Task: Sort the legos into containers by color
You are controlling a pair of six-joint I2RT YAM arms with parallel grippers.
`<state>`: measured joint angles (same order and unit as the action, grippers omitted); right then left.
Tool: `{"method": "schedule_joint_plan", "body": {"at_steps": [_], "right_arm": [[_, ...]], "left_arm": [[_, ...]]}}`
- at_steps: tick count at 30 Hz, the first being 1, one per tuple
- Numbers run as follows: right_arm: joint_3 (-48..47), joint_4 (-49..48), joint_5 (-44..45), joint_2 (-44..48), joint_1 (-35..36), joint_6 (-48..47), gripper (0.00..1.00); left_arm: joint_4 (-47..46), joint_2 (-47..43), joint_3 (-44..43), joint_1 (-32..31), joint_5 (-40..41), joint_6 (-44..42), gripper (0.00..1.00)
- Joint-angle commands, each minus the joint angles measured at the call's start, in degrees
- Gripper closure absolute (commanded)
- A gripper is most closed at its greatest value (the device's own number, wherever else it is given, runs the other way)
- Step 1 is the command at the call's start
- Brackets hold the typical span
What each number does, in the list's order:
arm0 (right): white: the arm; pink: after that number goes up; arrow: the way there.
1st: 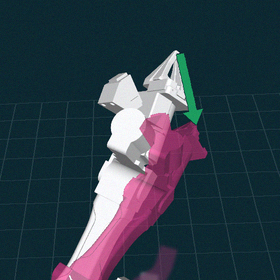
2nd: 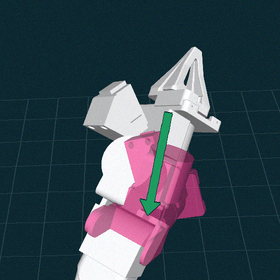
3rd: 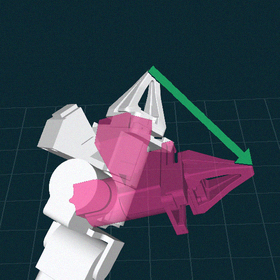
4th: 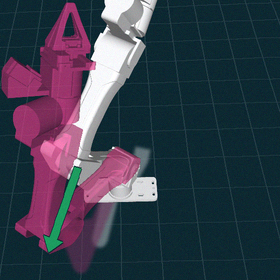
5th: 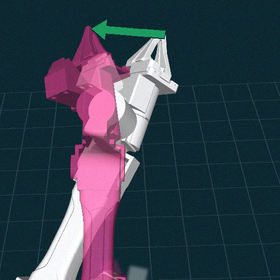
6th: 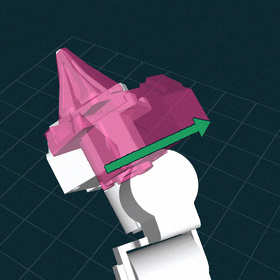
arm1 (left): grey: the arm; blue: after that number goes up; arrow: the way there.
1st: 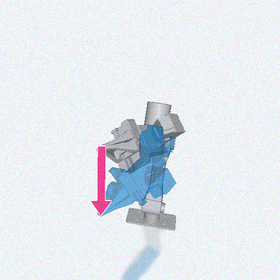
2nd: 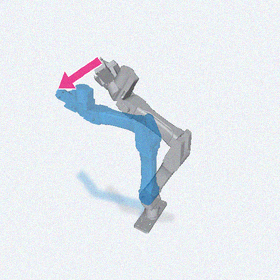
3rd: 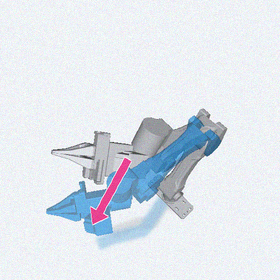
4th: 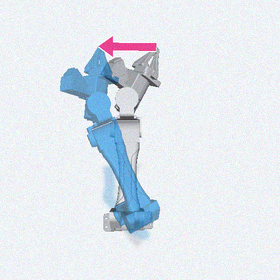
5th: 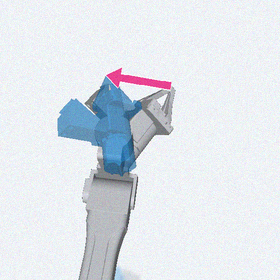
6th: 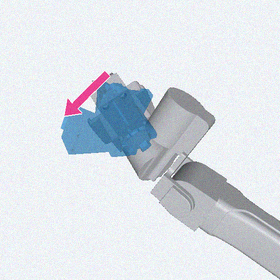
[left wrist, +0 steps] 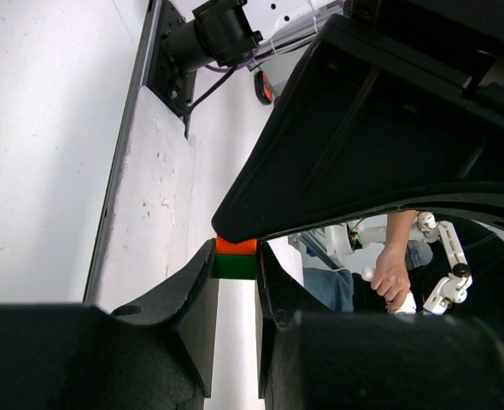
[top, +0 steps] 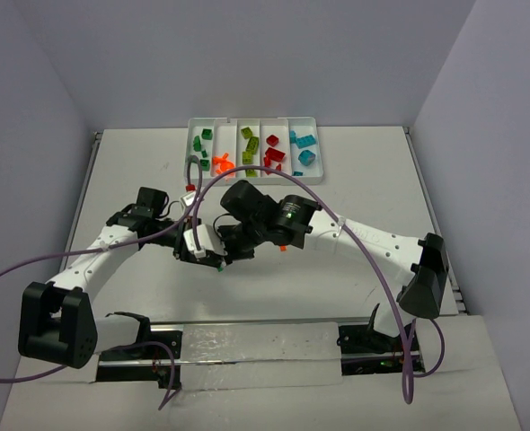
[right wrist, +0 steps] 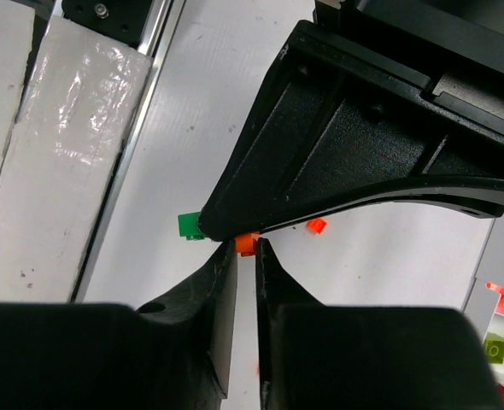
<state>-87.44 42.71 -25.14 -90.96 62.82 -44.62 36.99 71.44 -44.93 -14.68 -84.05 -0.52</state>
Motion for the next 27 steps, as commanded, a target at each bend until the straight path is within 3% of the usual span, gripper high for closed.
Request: {"method": "schedule_joint_plan", "body": {"at_steps": [1,4,6,16,20,25,27], "right_arm": [[-1.76,-4.05,0.85,0.26,0.98,1.42,0.92],[-1.93,-5.20,2.41,0.25,1.06,2.81,1.00],[-1.68,-5.65,3.77,0.40,1.01,2.99,1.00],[1.13,-7.03,6.95,1.66,0.90,3.22,1.00],[1.31,-7.02,7.24,1.89,0.90,2.99,1.00],[2.01,-6.76,7.92,2.63,0.63,2.34,1.00],[2.45,-6.50,8.10,3.07,0.28,2.25,1.00]], "left_arm": [[-0.66,-1.10,-2.20,-0.34,-12.98,-0.21,0.91],[-2.66,-1.13,-1.44,-0.35,-12.98,2.45,0.73],[-3.35,-0.98,-1.24,-0.29,-12.92,3.40,0.67],[-3.94,-0.77,-0.86,0.80,-12.81,3.51,0.52],[-3.76,-0.57,-0.78,1.14,-12.81,3.25,0.62],[-6.47,-0.78,0.55,2.37,-12.81,5.29,0.95],[-7.55,-1.04,1.16,2.91,-12.81,6.43,1.00]]}}
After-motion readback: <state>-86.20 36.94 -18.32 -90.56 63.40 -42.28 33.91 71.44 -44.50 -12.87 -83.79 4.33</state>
